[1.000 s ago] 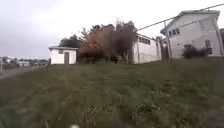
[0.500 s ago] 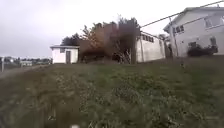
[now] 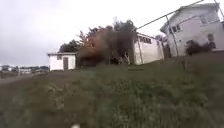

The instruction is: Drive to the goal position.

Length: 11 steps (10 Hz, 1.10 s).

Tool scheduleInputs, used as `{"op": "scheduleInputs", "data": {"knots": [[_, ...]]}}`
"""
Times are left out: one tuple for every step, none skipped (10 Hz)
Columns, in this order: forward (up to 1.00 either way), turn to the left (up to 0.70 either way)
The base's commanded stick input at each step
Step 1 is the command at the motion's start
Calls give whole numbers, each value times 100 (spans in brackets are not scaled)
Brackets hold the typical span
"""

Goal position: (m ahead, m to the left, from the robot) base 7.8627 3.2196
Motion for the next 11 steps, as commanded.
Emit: {"op": "scheduleInputs", "data": {"knots": [[70, 14], [70, 14], [70, 14], [70, 14], [70, 14], [70, 14], [70, 14], [70, 14], [70, 14], [70, 14], [70, 14]]}}
